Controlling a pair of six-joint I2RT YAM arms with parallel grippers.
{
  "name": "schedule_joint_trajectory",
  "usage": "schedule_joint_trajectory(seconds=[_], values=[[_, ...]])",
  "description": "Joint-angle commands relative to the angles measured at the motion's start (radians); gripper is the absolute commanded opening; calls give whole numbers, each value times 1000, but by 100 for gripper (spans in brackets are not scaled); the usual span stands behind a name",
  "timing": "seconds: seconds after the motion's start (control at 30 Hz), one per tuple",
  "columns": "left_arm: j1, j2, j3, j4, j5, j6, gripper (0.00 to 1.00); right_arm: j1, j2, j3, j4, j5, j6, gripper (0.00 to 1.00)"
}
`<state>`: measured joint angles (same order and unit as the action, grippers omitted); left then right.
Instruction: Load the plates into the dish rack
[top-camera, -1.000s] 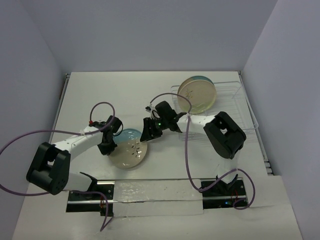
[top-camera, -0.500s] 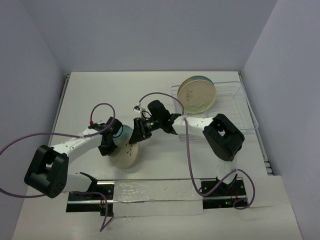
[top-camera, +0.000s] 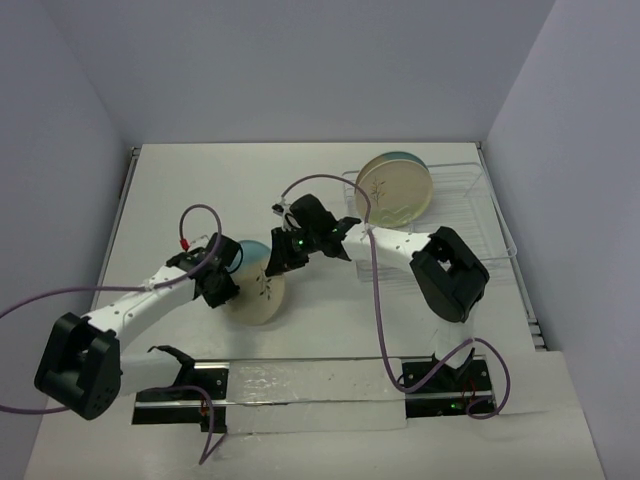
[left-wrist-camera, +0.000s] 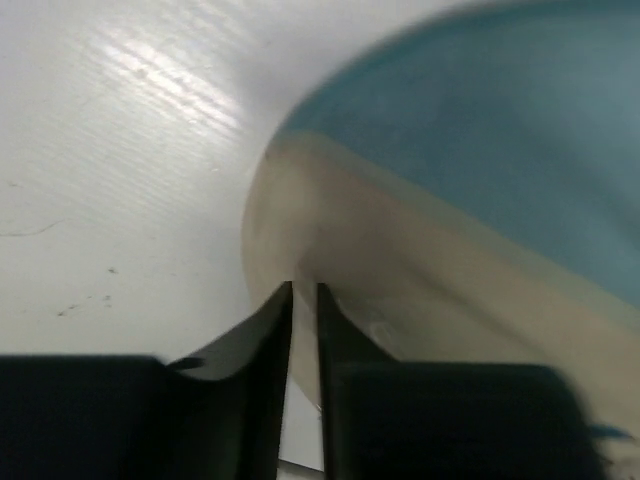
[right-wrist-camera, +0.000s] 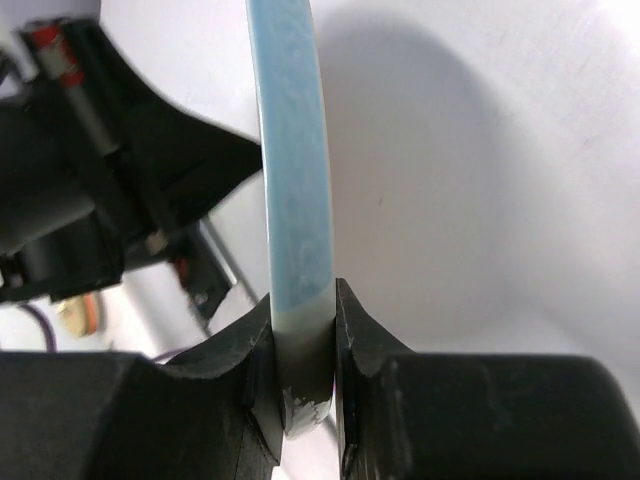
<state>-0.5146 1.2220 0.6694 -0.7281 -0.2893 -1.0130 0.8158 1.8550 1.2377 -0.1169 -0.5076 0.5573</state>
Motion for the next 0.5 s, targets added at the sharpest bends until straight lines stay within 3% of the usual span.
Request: schedule_joint_trajectory(seconds=[0.0,0.07,0.17,0.37,0.47], values=[[-10,-142,77,145,50,10,66,6,-104,117,-10,203,-147,0],[-10,-196,97,148,27,8,86,-3,-138,156,-12,231,-196,0],[-10,-297,129,124,-39,11,95,-33,-175,221,-22,272,-276,0],[-9,-388,188,79,-172,-4,99,-124,-307,345,-83,245,-557,0],[-8,-378,188,120,-171,3,99,-141,-389,357,-125,235,-727,0]])
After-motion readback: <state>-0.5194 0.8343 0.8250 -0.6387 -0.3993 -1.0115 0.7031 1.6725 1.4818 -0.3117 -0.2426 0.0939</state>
